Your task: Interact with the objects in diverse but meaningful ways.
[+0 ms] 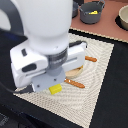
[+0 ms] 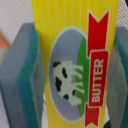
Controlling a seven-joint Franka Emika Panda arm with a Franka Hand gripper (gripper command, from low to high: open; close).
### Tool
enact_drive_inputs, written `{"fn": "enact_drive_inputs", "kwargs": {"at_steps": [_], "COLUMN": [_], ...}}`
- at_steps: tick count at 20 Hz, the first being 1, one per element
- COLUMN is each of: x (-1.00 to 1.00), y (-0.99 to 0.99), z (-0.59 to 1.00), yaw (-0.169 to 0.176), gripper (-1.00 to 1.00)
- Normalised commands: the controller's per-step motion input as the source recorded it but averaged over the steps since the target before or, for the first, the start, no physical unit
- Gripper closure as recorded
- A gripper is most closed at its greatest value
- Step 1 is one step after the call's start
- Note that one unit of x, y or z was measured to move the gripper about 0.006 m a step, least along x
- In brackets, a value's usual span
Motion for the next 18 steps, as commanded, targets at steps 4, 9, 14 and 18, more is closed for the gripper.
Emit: {"fn": "enact_drive_inputs", "kwargs": {"at_steps": [4, 9, 14, 18], "x": [0.19, 0.16, 0.05, 0.09], "y": [-0.01, 0.00, -0.02, 0.00], "z": [-0.33, -0.22, -0.02, 0.19], "yaw": [0.000, 0.000, 0.000, 0.003], "gripper": [1.00, 1.00, -1.00, -1.00]}}
